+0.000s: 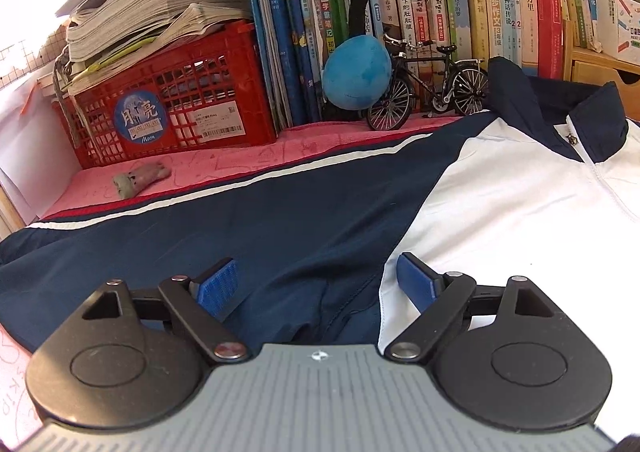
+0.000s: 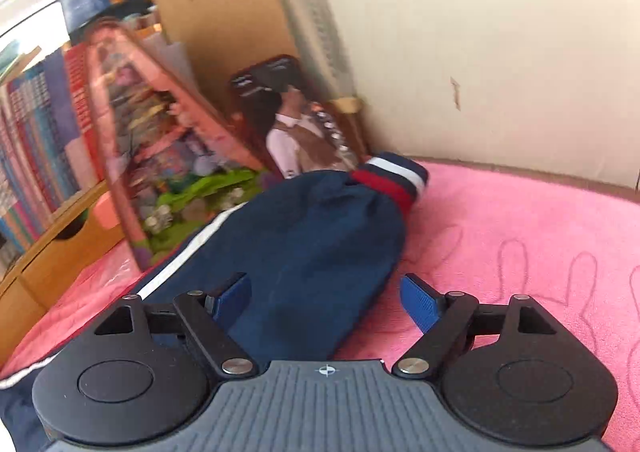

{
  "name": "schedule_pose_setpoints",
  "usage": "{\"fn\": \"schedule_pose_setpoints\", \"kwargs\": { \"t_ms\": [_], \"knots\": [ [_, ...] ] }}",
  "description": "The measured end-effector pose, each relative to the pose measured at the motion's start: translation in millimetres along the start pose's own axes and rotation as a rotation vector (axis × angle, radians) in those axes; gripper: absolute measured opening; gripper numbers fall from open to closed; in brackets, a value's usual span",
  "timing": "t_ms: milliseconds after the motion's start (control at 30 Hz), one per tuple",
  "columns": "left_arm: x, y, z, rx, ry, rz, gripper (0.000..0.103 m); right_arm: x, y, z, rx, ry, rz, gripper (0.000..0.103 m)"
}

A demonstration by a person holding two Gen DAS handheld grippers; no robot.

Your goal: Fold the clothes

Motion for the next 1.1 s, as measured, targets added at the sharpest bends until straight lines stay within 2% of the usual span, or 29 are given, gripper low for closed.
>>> {"fn": "schedule_pose_setpoints", "kwargs": {
  "t_ms": [67, 133, 167, 200, 233, 300, 333, 433, 500, 533, 567, 633, 667, 700, 733, 767, 800, 833, 933, 1000, 1067, 1100],
  "knots": [
    [0.1, -0.6, 0.5, -0.001, -0.002, -0.004, 0.089, 1.6, 10.2, 5.7, 0.014, -0.005, 0.037, 0.083],
    [0.2, -0.8, 0.4, 0.001, -0.001, -0.001, 0.09, 3.7, 7.8, 10.6, 0.019, 0.0, 0.007, 0.082],
    [0.2, -0.8, 0.4, 0.003, -0.001, 0.0, 0.09, 4.8, 5.0, 13.4, 0.022, -0.004, -0.016, 0.074],
    [0.3, -0.9, 0.4, 0.004, 0.0, 0.002, 0.09, 6.2, 0.8, 18.3, 0.029, -0.021, -0.048, 0.041],
    [0.3, -0.9, 0.3, 0.005, 0.0, 0.003, 0.09, 7.4, -4.2, 24.4, 0.029, -0.041, -0.077, 0.023],
    [0.4, -1.0, 0.3, 0.008, 0.001, 0.005, 0.09, 11.6, -17.4, 19.4, 0.063, -0.027, -0.126, 0.011],
    [0.4, -1.1, 0.3, 0.009, 0.001, 0.007, 0.09, 16.7, -23.9, 9.4, 0.071, 0.024, -0.158, 0.01],
    [0.7, -0.8, -0.1, 0.013, 0.002, 0.011, 0.09, 35.7, -45.5, -48.6, 0.091, 0.337, -0.316, 0.009],
    [0.9, 0.0, -0.6, 0.019, 0.004, 0.015, 0.09, 39.5, -53.2, -70.0, 0.058, 0.476, -0.418, 0.009],
    [0.9, 0.5, -0.8, 0.021, 0.005, 0.018, 0.09, 40.5, -55.8, -76.3, 0.027, 0.528, -0.469, 0.01],
    [1.0, 0.7, -0.9, 0.023, 0.006, 0.019, 0.09, 41.5, -55.7, -74.9, -0.015, 0.541, -0.508, 0.012],
    [1.1, 0.7, -0.8, 0.023, 0.006, 0.02, 0.09, 39.6, -39.1, -39.6, -0.122, 0.35, -0.506, 0.022],
    [1.1, 0.4, -0.7, 0.021, 0.005, 0.018, 0.09, 35.0, -29.5, -26.8, -0.149, 0.251, -0.48, 0.024],
    [1.1, 0.1, -0.5, 0.018, 0.004, 0.015, 0.09, 29.8, -21.5, -21.6, -0.164, 0.197, -0.448, 0.027],
    [1.1, -0.3, -0.3, 0.015, 0.003, 0.013, 0.09, 23.5, -14.5, -20.5, -0.171, 0.161, -0.418, 0.039],
    [1.1, -0.7, -0.1, 0.012, 0.002, 0.01, 0.09, 15.7, -9.9, -27.7, -0.16, 0.16, -0.398, 0.05],
    [1.1, -1.0, 0.1, 0.01, 0.002, 0.007, 0.09, 8.9, -8.1, -36.5, -0.14, 0.166, -0.396, 0.067],
    [1.2, -1.4, 0.3, 0.007, 0.001, 0.004, 0.09, 3.6, -8.4, -44.7, -0.119, 0.169, -0.408, 0.07],
    [-0.9, -4.6, -0.1, -0.015, -0.012, -0.031, 0.091, -7.4, -20.6, -73.5, -0.06, 0.16, -0.489, 0.071],
    [-2.5, -7.0, -0.5, -0.031, -0.022, -0.057, 0.093, -14.1, -34.0, -98.0, 0.022, 0.16, -0.542, 0.071],
    [-4.1, -9.3, -0.9, -0.047, -0.032, -0.082, 0.093, -19.2, -54.9, -122.7, 0.126, 0.164, -0.6, 0.078],
    [-7.1, -9.5, -4.0, -0.066, -0.044, -0.095, 0.093, -22.5, -64.0, -135.2, 0.177, 0.165, -0.627, 0.085]
  ]
}}
Point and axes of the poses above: each gripper's, at about its wrist camera, not at the fingertips, and z roughly the way its jaws point, y to its right, x to its top, the point moved 9 cm from there along z, roughly the way its jaws point, and after that the axes turned 7 degrees about -y, right-handed, at the moved point
